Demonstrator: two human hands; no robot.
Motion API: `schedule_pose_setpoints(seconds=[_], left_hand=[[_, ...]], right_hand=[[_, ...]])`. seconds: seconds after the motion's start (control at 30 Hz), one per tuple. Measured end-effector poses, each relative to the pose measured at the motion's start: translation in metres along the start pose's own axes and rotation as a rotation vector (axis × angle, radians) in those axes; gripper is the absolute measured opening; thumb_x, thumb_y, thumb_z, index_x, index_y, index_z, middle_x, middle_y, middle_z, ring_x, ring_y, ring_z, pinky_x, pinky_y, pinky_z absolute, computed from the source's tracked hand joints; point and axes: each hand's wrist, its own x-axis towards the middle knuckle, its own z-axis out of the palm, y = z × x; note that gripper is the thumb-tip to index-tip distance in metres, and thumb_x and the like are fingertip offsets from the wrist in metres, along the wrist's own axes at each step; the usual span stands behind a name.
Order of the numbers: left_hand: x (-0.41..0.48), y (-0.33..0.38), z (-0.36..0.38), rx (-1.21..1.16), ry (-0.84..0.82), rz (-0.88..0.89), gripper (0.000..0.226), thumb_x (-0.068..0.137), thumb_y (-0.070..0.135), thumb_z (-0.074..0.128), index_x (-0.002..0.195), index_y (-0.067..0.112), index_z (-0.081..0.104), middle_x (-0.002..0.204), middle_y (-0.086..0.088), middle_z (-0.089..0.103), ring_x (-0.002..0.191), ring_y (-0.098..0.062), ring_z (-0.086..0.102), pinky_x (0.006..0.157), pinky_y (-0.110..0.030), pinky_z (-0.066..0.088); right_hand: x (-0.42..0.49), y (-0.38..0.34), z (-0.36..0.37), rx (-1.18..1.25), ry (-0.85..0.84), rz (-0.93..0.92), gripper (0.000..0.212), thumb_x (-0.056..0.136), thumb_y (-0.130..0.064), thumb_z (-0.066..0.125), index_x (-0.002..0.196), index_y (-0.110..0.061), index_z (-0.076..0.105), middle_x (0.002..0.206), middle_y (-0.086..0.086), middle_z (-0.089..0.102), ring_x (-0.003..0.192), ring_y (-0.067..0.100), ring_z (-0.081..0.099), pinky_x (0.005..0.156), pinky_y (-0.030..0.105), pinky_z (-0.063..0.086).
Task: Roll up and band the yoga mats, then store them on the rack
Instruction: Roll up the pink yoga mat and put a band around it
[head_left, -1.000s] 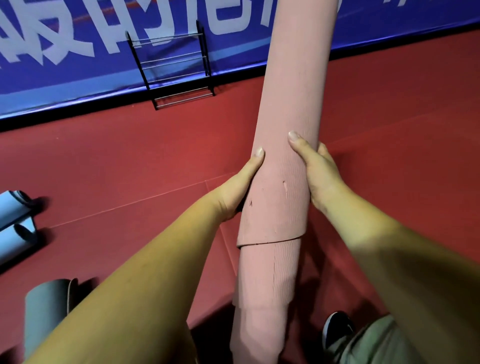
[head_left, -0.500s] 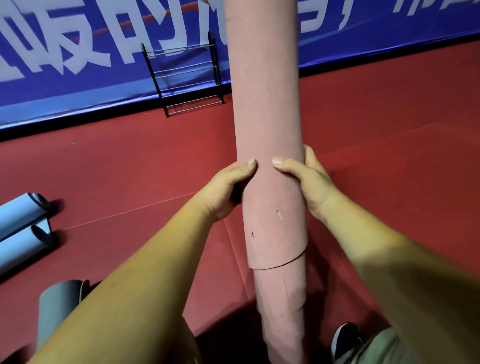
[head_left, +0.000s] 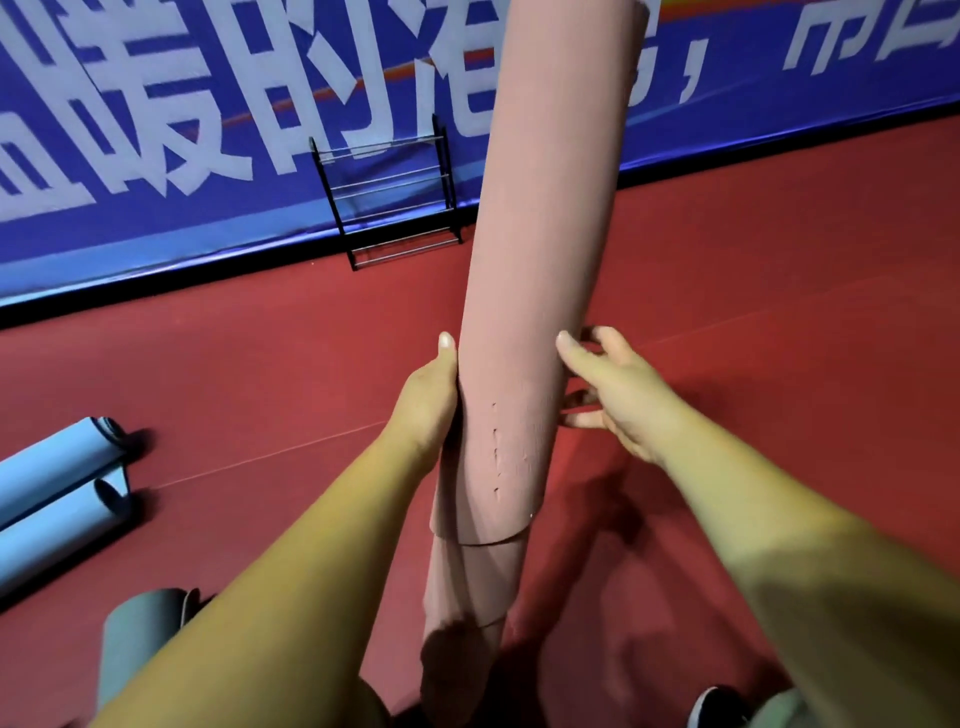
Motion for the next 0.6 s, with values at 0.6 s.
schedule_pose_setpoints(seconds=[0.6], left_hand=[[-0.024,0.025,-0.014,-0.171,-0.023,-0.031,0.067,0.103,0.078,0.028,0.136,0.032,0.064,0.122,-0.004,0.072,0.115,-0.030,0.069,0.104,-0.057,0.053]], right_hand=[[-0.016,0.010,0.028,-0.657,-0.006,-0.100,0.093,0.064,-0.066,0.093,0.135,-0.030,0.047,0.118,-0.013,0.066,0.077,0.018,0.077,0.062,0.044,0.066]])
